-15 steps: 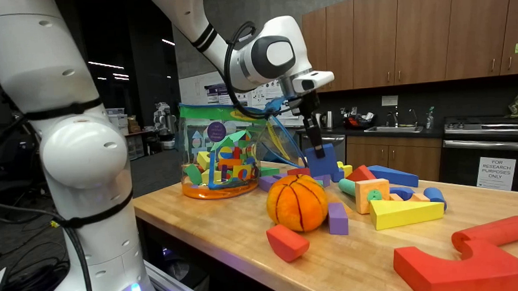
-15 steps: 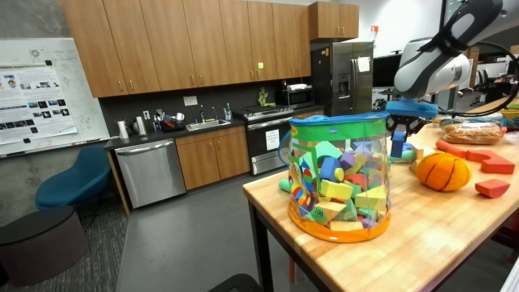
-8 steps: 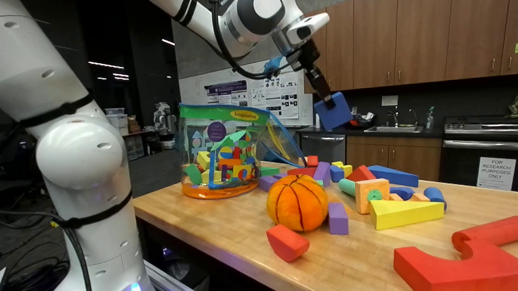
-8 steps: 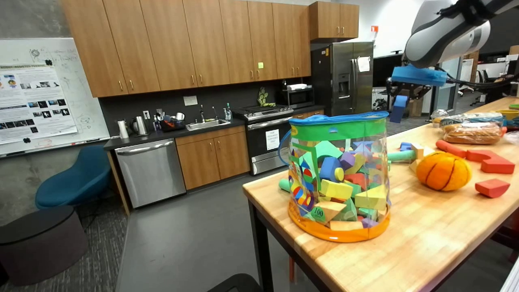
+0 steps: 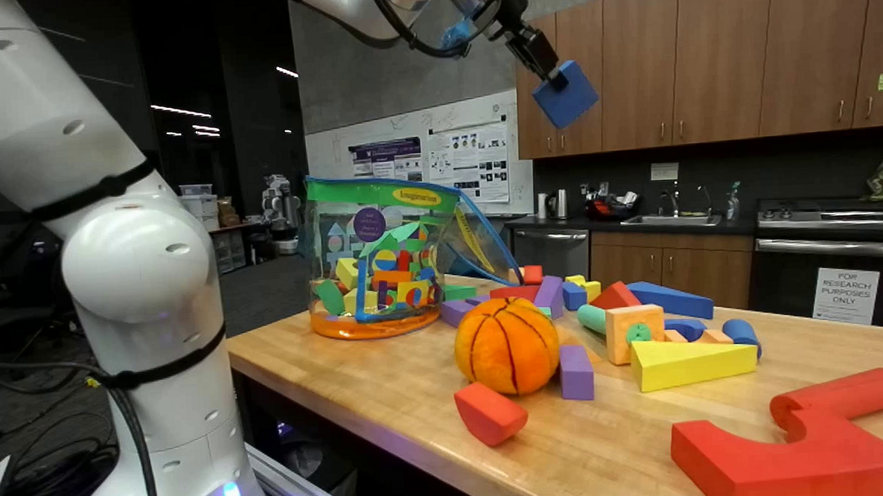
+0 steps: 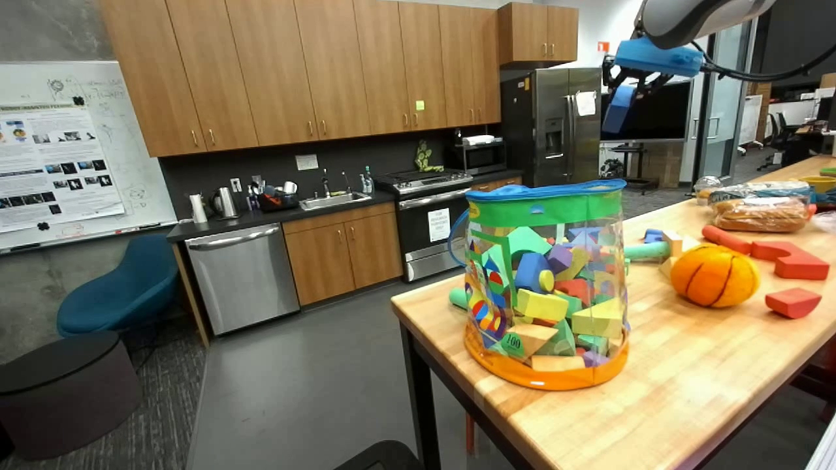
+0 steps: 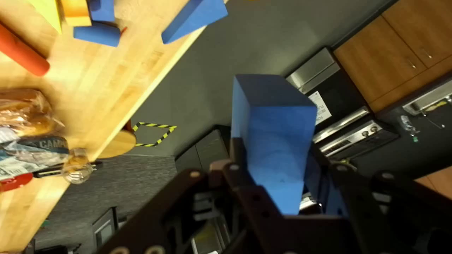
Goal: Take the green cylinder out of the bag and put the blue block in the bag.
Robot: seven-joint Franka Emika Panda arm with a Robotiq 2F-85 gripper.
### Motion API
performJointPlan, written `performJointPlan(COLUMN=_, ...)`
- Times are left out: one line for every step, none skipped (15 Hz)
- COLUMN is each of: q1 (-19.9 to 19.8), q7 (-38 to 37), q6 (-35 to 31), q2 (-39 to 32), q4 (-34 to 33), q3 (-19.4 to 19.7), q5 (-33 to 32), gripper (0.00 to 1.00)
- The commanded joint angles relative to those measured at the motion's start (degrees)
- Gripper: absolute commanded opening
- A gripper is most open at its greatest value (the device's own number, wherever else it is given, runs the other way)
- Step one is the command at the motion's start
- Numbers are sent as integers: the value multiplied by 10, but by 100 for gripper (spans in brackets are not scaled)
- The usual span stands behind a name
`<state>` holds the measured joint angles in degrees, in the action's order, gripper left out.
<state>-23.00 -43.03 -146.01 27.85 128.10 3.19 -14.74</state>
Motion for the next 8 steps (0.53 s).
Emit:
performJointPlan(q1=8, q7=26, q6=-7, q2=-1, q4=-41, q3=-19, q5=-3, gripper=16)
performJointPlan(q1=13, q7=35, q6=-16, q2=1, q4=-44, q3=-26, q5=-4, gripper=16)
performJointPlan(q1=17, q7=46, q6=-22, q2=5, q4=-46, q3=-32, q5=-6, gripper=16)
performJointPlan(q1=24, q7=57, q6=-34, q2=11, q4=-42, q3=-39, q5=-7, gripper=16)
performJointPlan(q1=32, q7=73, q6=-42, q2=16, q4=-39, q3=-46, q5=-6, gripper=16)
performJointPlan(q1=41, q7=91, q6=-51, q2=23, q4=-32, q3=-54, q5=-6, gripper=16)
performJointPlan(q1=51, q7=109, q6=-57, q2=30, q4=-27, q3=-64, q5=-5, gripper=16)
performJointPlan(q1=62, q7=125, q6=-60, q2=35, q4=-23, q3=-73, q5=-2, gripper=16)
